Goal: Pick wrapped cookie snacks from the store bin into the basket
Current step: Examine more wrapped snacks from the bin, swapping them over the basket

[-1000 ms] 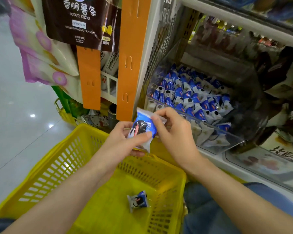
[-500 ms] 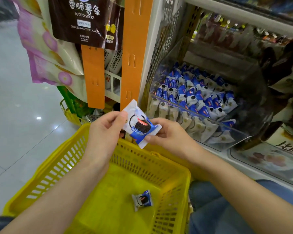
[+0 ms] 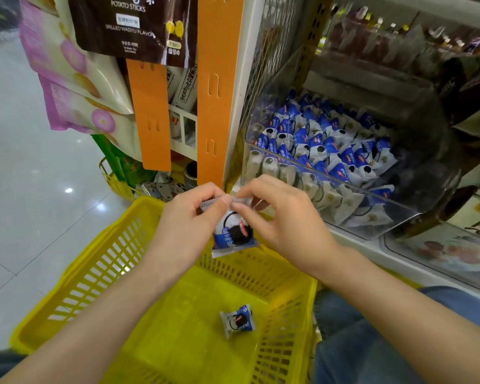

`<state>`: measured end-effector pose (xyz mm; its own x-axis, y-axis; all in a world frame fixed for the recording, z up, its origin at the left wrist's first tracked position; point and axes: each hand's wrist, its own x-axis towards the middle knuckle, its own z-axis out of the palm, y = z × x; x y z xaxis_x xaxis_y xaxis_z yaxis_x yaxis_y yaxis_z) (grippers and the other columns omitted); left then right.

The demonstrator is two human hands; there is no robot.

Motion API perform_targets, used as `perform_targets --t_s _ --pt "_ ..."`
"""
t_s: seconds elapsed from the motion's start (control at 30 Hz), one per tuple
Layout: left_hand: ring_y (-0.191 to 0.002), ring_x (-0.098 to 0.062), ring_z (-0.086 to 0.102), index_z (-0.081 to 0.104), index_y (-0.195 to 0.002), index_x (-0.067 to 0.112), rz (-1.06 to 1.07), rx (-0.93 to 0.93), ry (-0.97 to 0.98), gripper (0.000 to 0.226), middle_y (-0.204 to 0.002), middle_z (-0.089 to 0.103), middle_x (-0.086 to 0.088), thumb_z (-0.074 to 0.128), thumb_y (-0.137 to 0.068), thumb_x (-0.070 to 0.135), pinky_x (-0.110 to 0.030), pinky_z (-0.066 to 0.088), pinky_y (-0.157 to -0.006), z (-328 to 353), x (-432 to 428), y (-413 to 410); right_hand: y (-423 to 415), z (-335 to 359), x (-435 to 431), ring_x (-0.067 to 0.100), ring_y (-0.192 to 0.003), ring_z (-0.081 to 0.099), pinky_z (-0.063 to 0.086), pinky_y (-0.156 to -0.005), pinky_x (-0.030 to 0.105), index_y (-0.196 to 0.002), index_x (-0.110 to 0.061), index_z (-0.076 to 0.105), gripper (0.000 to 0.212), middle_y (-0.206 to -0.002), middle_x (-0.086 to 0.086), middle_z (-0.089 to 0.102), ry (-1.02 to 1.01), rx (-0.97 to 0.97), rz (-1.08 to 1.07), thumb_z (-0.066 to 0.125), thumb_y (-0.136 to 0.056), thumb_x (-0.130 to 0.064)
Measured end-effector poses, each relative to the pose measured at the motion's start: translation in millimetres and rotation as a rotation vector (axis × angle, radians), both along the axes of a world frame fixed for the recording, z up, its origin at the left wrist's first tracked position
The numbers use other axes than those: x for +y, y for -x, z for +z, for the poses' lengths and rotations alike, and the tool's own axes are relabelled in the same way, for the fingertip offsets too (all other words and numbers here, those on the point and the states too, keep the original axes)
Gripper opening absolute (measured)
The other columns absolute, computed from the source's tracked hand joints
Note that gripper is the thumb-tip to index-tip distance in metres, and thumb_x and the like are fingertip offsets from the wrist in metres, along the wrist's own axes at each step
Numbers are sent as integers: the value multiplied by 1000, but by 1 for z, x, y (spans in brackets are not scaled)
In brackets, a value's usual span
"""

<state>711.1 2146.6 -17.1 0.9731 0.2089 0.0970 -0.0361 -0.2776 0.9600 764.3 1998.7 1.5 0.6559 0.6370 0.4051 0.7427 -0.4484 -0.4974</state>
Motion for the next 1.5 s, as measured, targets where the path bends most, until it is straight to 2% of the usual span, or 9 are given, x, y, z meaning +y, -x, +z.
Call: perform_targets --t_s 0.13,0.33,0.47,0.63,0.7,0.83,1.0,1.27,1.5 --pt "-72 -15 56 64 -76 20 -32 43 54 18 -74 63 -7 54 -91 20 -33 45 -67 3 1 -1 1 2 -2 11 -71 55 51 -59 34 -86 -12 64 8 -81 -1 60 46 -164 -35 61 -88 -19" --pt "-65 -14 57 56 -85 22 161 281 128 21 -78 64 1 42 -96 34 -25 42 -56 -2 1 -6 -9 5 -1 -2 -71 55 42 -63 9 -88 -13 62 2 -77 -12 58 -262 125 -224 61 -88 -15" --pt "-77 -14 68 62 -101 19 12 401 535 46 -89 74 -2 27 -95 49 -25 49 -63 1 2 -5 -5 1 -1 10 -87 61 53 -75 30 -90 -9 64 5 -92 2 64 -143 65 -57 64 -85 -12" --pt "-82 -12 68 68 -103 15 -1 268 757 36 -94 74 -3 46 -90 41 -25 55 -67 4 6 -7 -2 0 -3 23 -93 61 53 -69 41 -88 -8 66 7 -101 6 64 93 -187 84 64 -84 -14" --pt "-84 -14 68 70 -98 11 57 211 711 23 -92 74 -5 53 -91 26 -28 57 -71 4 5 -8 -1 0 -3 18 -95 60 53 -69 35 -91 -11 67 9 -104 3 63 128 -186 115 63 -85 -17" --pt "-80 -11 70 67 -96 16 135 193 580 17 -87 74 0 51 -92 14 -29 53 -75 2 4 -8 0 -2 2 -1 -89 56 48 -76 14 -111 -17 58 22 -105 -7 58 -65 197 -83 54 -92 -26" --pt "-89 -17 69 63 -101 18 115 186 463 16 -91 74 1 56 -88 12 -37 51 -86 -1 -4 -8 -6 -3 8 5 -87 62 53 -80 28 -115 -24 45 27 -99 -15 57 -263 678 -206 56 -90 -23" --pt "-75 5 65 60 -93 27 52 60 313 22 -84 71 17 56 -87 6 -5 44 -59 -1 -6 -7 -5 -2 11 14 -90 64 55 -78 30 -112 -19 49 24 -108 2 63 -308 755 -211 57 -90 -18" --pt "-82 7 60 52 -104 31 158 -79 40 28 -99 62 16 61 -86 11 -7 45 -67 -3 0 -8 -6 3 11 3 -63 64 56 -59 23 -99 -8 53 7 -82 4 66 -485 981 -157 52 -93 -12"
